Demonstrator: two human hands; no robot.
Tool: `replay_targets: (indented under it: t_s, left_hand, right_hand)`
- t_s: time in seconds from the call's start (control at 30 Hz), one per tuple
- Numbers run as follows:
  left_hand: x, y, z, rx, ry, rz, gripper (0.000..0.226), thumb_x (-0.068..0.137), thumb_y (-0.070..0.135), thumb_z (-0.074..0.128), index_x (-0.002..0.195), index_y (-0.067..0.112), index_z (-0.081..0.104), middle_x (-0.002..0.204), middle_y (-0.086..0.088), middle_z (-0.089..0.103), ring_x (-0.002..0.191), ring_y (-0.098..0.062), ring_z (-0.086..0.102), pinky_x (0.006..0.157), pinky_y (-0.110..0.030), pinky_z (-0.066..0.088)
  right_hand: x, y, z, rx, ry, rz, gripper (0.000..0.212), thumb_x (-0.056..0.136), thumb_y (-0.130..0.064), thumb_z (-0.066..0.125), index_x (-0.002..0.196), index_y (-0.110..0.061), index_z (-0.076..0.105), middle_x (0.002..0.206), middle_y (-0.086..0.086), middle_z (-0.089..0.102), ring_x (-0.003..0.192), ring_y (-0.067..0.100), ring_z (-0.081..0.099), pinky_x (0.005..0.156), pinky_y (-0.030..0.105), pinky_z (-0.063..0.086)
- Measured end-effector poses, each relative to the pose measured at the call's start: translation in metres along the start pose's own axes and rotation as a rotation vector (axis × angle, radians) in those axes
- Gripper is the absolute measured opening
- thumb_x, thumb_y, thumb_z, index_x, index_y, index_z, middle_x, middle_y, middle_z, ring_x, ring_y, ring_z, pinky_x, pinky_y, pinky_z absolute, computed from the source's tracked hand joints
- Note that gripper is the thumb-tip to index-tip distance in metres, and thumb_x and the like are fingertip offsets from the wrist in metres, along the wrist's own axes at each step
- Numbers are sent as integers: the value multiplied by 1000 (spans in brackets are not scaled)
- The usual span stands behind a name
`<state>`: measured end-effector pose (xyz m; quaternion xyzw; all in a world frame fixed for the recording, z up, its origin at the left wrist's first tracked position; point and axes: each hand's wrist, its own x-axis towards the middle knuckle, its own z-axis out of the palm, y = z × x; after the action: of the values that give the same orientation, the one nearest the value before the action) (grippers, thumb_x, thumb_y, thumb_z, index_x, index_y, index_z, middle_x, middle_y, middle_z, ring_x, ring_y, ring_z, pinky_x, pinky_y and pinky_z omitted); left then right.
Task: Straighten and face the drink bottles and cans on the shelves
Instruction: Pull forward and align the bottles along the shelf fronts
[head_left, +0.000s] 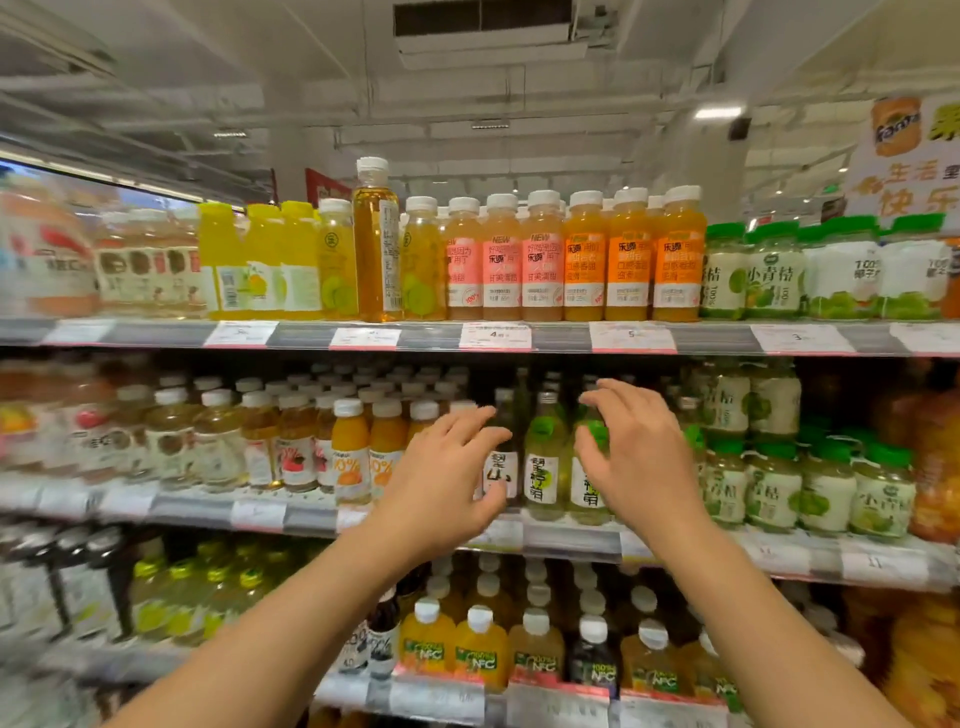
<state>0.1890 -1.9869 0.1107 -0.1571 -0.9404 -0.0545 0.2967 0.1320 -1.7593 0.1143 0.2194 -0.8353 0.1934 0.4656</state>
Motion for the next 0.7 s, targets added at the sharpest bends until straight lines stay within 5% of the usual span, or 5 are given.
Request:
replay_targets:
  t_s: [0.17,0.33,0.5,0.7]
  left_hand:
    - [-75,-74,16,22,-147,-117,54,94,51,48,143,28,50,152,6,46,141,-16,38,117,-38,35]
    - [-132,-170,22,54,-250,-273,59,91,54,44,145,30,47,150,8,49,137,-18,44,109,-38,43]
    - [-170,-261,29,68,-310,-300,62,93,53,49,150,33,38,155,6,44,141,-21,40,109,-38,42]
    - [-187,-343,18,44,-280,-295,68,94,49,53,156,28,32,161,3,34,146,-25,33,113,-43,39]
  right_hand:
    - [-13,-54,16,59,-212,-18,28,92,-27,66,118,-18,67,120,0,68,111,24,61,90,40,52]
    - [-13,-125,51,106,-469,-40,30,96,-39,59,123,-27,64,121,-8,68,112,17,62,91,37,52]
    - [-22,-184,120,-4,-808,-50,56,94,-50,58,143,-25,50,140,0,60,126,23,56,100,42,50]
    - [-42,-241,190,-56,-856,-52,70,95,-43,61,156,-21,33,157,2,41,141,25,41,112,40,41]
